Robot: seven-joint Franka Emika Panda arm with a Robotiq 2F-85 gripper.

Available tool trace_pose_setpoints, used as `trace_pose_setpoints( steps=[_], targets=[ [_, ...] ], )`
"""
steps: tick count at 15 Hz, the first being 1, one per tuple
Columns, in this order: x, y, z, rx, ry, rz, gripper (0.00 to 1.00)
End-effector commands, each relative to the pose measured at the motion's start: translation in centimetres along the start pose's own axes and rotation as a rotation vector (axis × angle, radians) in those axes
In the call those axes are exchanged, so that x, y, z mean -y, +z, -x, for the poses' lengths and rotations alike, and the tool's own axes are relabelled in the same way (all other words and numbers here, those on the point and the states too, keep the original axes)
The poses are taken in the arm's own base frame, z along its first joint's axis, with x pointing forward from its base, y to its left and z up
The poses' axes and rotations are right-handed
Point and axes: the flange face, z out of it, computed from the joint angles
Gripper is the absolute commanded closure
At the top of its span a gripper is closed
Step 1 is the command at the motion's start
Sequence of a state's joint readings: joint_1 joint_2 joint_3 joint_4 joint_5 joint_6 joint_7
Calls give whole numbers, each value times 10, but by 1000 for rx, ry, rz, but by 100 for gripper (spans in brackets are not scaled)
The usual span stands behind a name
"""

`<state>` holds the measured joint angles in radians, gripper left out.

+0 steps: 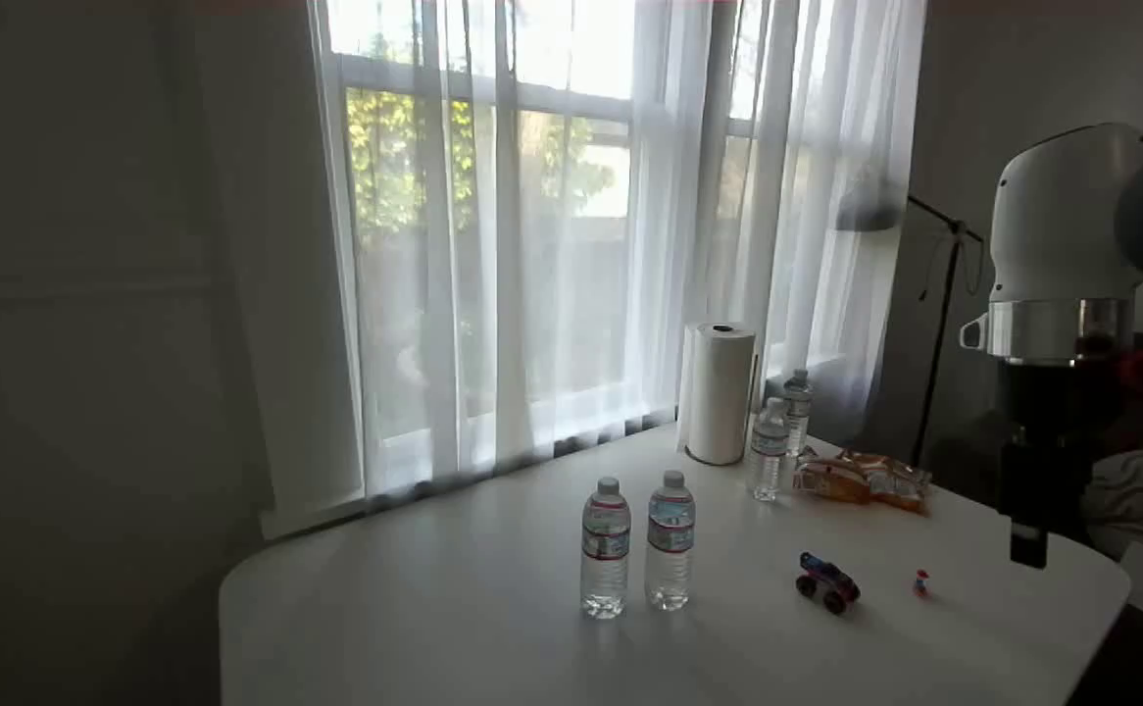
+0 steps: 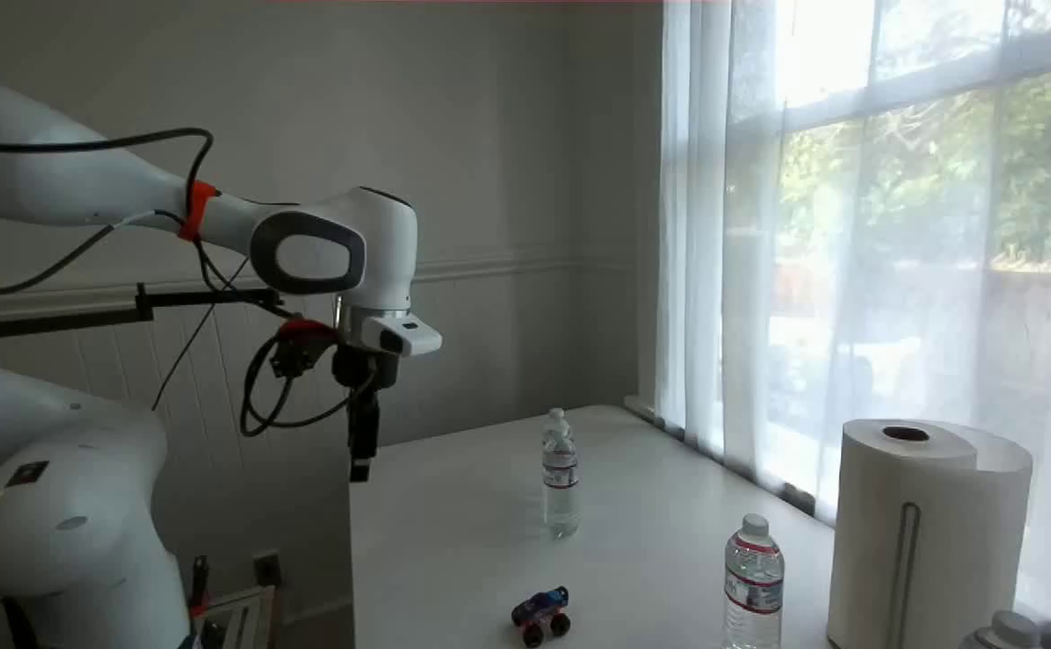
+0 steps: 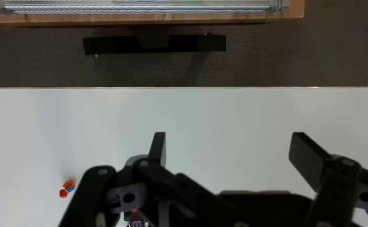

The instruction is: Pick up the small toy from the table and put it on the toy monster truck

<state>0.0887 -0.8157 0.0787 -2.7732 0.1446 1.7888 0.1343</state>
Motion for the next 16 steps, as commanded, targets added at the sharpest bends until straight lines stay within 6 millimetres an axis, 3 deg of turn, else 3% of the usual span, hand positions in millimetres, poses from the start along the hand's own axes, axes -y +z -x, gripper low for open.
trace_pose_setpoints(
  steps=[1,7,13,16],
  targets=[
    [0,0,0,0,0,0,0],
    [-1,-2,-4,9,-18,19,0],
    [-49,-3,-39,71,-202,196,0],
    [-74,1,-56,21,-318,287,0]
  ],
)
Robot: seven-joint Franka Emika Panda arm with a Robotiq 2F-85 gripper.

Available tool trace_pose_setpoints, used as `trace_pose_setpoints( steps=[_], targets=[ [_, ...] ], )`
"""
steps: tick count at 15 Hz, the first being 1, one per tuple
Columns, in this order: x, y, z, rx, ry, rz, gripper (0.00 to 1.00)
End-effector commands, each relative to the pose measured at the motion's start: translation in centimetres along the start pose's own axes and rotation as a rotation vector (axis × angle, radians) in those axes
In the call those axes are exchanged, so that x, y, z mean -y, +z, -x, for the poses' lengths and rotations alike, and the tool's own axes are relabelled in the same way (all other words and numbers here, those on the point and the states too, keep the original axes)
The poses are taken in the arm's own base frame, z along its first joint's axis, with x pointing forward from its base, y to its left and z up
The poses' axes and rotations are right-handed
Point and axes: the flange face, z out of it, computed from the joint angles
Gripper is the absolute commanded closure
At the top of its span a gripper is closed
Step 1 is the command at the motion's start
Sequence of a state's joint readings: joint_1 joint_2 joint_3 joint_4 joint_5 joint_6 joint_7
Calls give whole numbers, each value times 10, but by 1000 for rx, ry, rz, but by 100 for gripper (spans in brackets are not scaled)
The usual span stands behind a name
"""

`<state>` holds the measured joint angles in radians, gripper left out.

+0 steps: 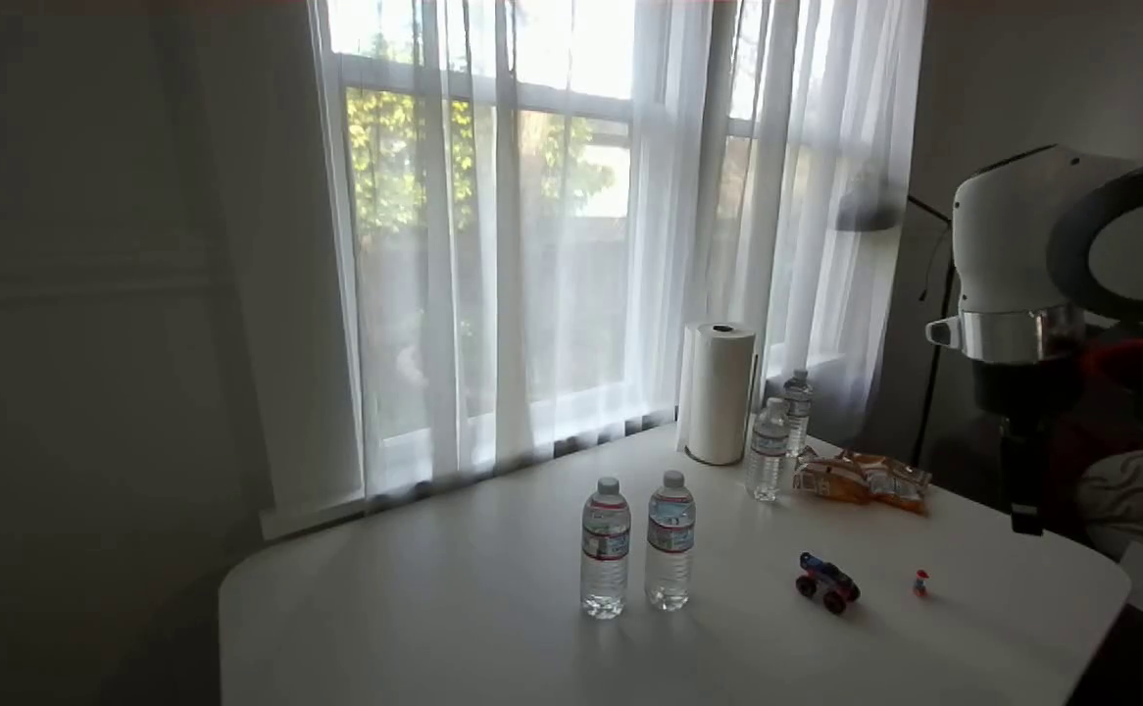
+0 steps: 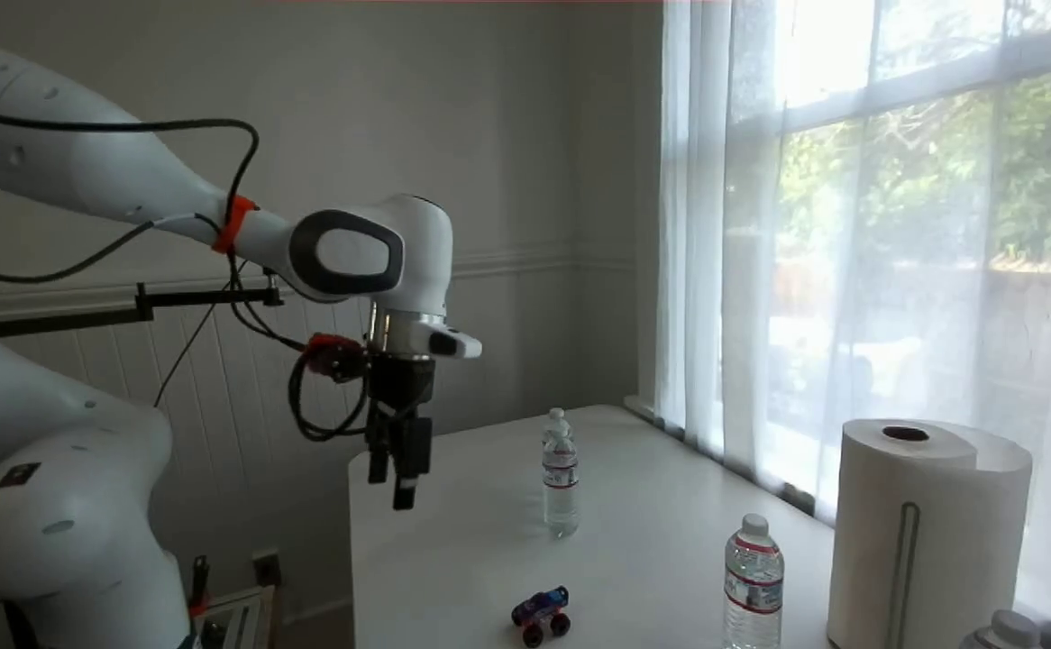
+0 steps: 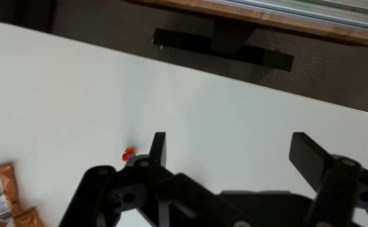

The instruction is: Pick up the small toy from the table and put it on the toy monster truck

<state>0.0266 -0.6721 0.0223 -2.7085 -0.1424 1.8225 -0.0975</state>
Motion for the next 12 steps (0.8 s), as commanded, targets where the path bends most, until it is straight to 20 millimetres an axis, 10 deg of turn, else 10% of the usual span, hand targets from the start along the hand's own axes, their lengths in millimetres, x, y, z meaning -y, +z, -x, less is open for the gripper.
trace_pose_setpoints(
  steps=[1,12],
  targets=[
    [-31,9,-16,-50,-133,78,0],
    [-95,67,-23,-108,-158,-56,0]
  ],
)
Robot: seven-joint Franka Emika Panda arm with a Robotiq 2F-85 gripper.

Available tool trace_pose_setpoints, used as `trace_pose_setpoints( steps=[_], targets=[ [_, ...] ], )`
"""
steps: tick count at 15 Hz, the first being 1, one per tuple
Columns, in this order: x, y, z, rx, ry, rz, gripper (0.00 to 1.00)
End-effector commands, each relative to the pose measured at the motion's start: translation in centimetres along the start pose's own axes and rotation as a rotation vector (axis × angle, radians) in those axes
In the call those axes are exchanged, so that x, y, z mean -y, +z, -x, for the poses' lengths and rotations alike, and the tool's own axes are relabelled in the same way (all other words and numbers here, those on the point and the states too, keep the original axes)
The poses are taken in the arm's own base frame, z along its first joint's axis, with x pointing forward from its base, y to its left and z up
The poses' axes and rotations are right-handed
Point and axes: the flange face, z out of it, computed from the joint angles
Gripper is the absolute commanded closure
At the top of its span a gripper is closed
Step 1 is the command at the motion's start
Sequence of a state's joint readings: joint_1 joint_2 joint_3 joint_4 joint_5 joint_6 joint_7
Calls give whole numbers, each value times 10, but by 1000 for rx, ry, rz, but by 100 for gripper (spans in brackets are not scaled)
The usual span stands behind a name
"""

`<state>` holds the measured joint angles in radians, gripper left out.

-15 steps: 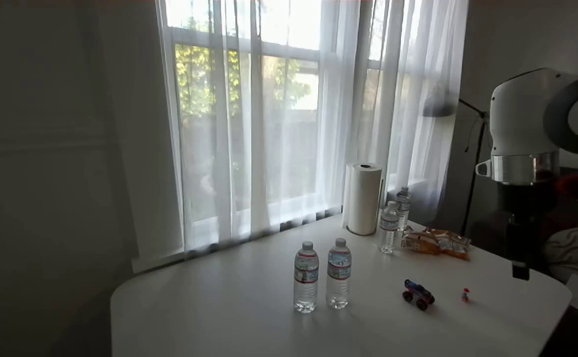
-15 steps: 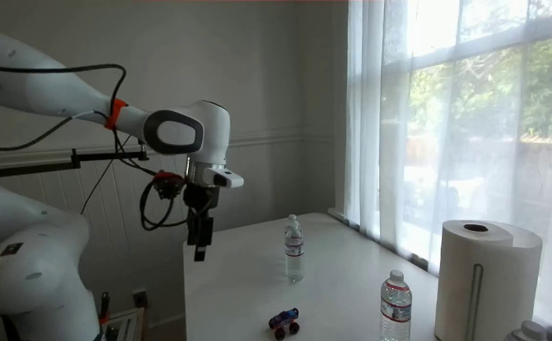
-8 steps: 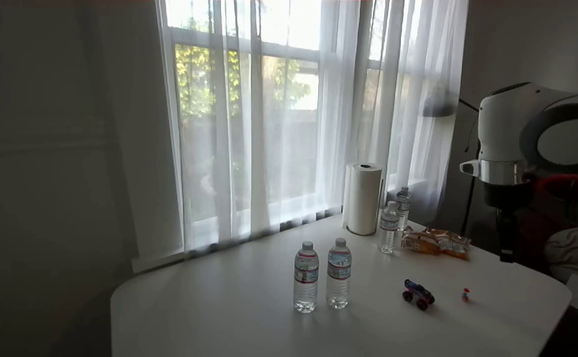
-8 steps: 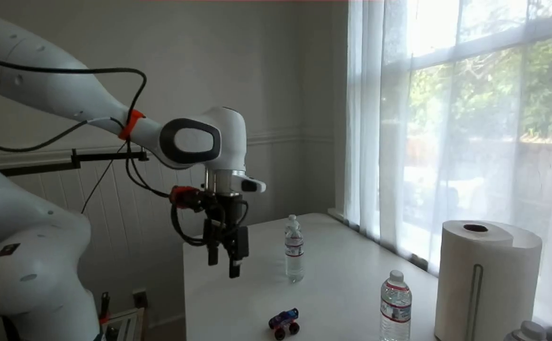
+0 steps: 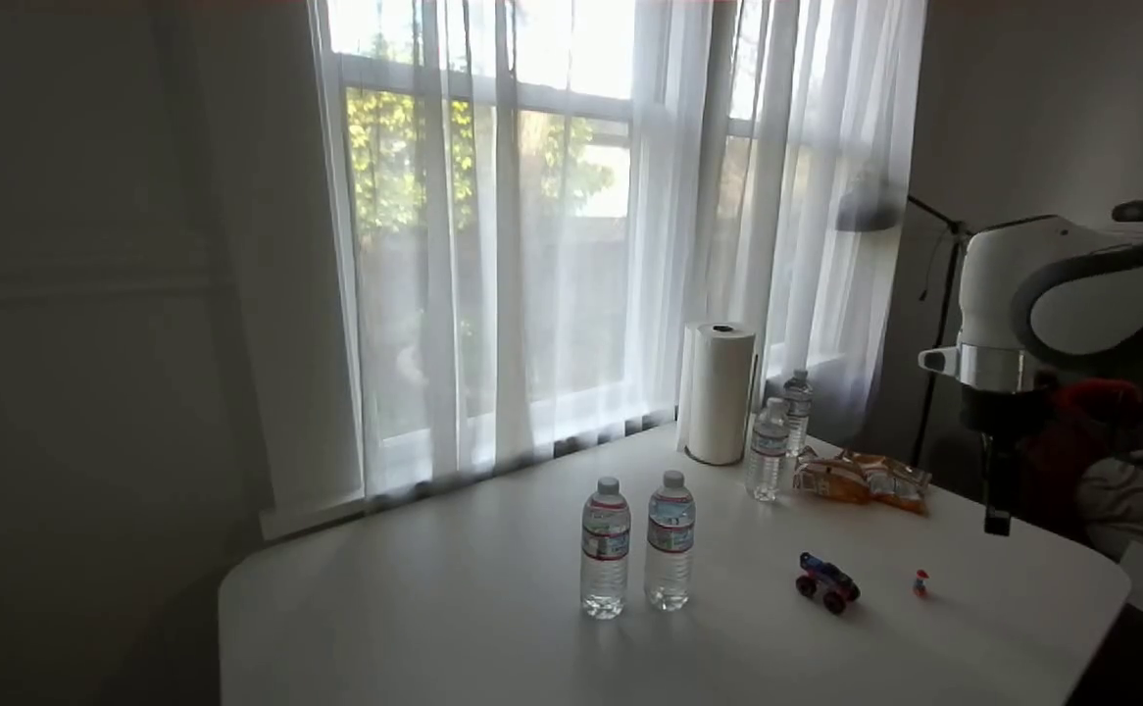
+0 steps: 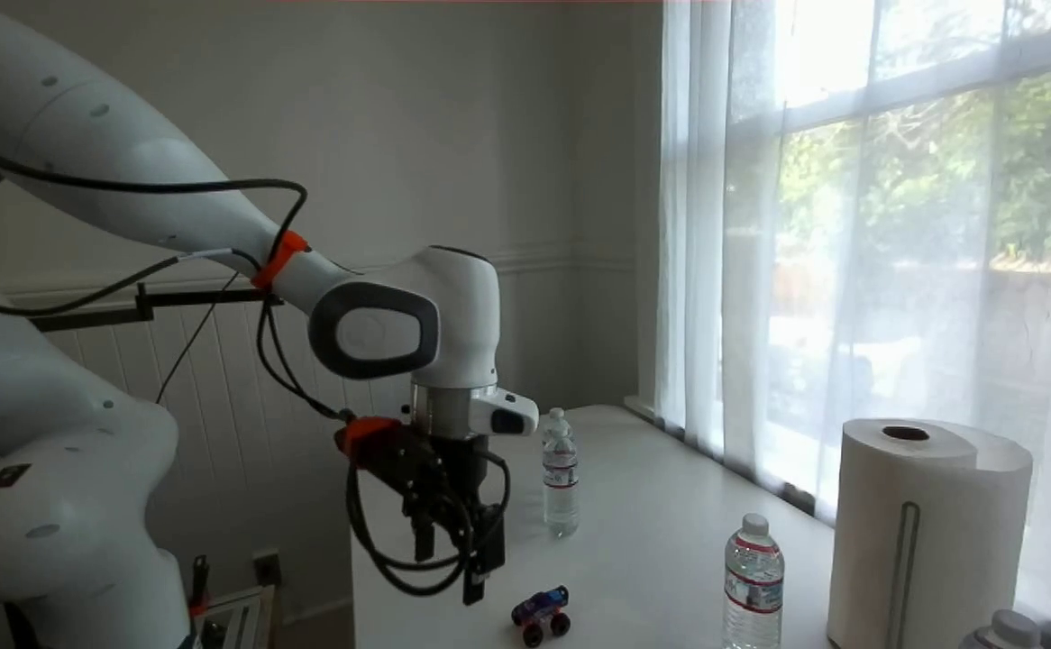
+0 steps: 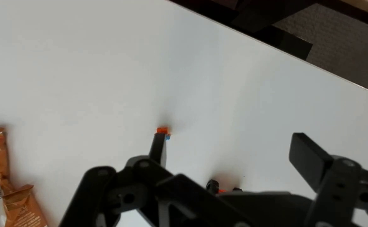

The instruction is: Pick up the small toy from the table and put it on the toy monster truck

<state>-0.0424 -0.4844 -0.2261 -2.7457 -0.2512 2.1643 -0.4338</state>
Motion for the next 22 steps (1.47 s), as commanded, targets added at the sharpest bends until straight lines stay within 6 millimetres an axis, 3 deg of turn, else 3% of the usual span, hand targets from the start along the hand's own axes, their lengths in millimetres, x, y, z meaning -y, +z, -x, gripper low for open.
trace_pose_setpoints(
  steps=[1,6,16,22],
  targets=[
    [-5,5,2,-1,-2,-9,0],
    [-9,11,2,1,-5,-15,0],
    [-47,56,-9,-81,-46,35,0],
    [-54,89,-17,-94,-71,44,0]
  ],
)
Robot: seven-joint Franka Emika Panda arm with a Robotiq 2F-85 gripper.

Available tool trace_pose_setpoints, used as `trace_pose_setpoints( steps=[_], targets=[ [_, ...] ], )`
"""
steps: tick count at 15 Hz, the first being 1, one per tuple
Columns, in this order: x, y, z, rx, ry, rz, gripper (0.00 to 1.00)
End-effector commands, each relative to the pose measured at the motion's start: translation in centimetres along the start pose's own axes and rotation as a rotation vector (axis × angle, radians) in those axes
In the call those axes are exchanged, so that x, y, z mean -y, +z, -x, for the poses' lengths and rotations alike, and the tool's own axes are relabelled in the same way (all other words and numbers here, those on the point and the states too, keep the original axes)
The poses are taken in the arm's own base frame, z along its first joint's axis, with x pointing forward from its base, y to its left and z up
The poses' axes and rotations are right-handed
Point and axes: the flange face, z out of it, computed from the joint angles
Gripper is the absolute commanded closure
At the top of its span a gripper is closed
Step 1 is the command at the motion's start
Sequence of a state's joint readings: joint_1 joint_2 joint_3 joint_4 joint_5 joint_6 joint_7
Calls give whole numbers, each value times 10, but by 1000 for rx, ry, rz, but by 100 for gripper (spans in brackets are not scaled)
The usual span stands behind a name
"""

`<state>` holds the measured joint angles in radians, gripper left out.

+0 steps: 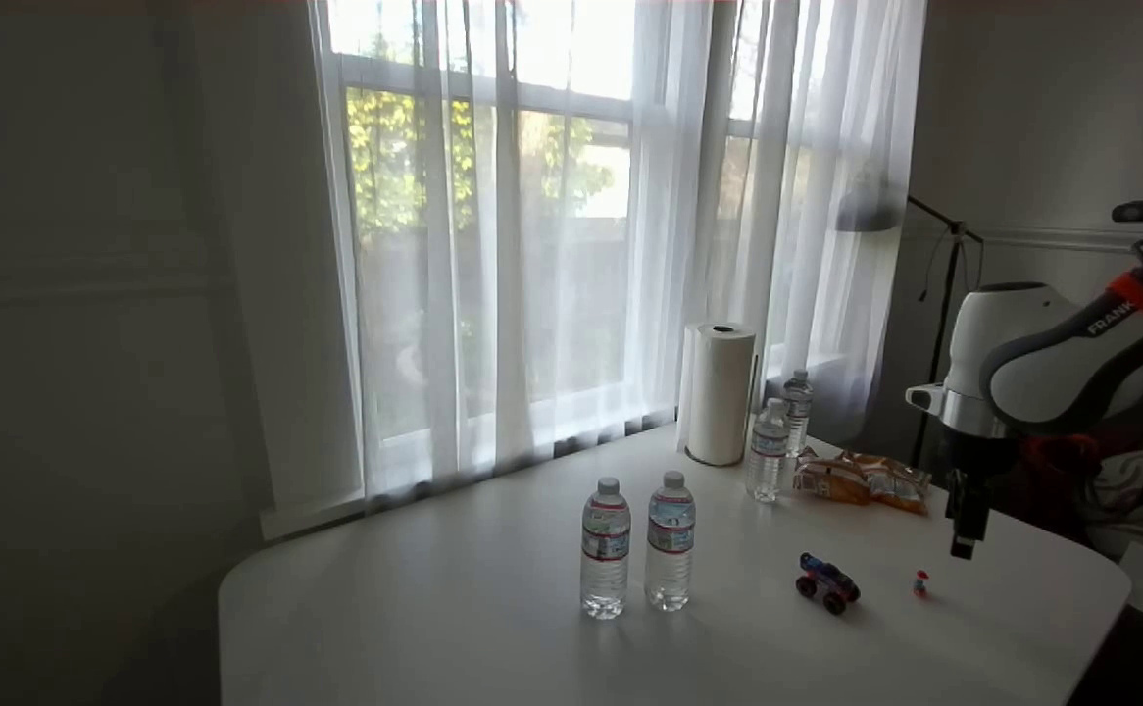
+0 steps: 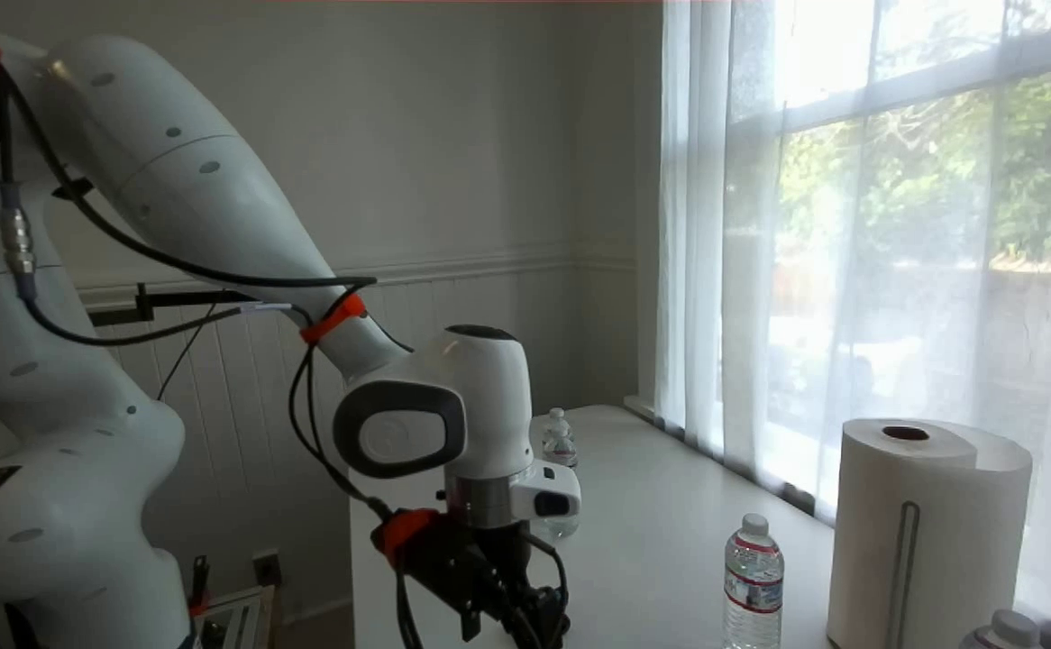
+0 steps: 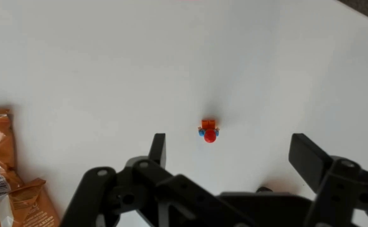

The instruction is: Pick up the small toy from the table and put it on the toy monster truck

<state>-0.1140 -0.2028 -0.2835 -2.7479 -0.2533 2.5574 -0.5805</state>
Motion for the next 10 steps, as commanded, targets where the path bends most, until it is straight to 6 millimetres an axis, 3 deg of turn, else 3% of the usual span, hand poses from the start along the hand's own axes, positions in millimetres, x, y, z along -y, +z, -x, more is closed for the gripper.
trace_pose_setpoints(
  steps=[1,10],
  targets=[
    [-4,24,-1,2,-29,3,0],
    [0,57,-8,-22,-14,-7,0]
  ],
)
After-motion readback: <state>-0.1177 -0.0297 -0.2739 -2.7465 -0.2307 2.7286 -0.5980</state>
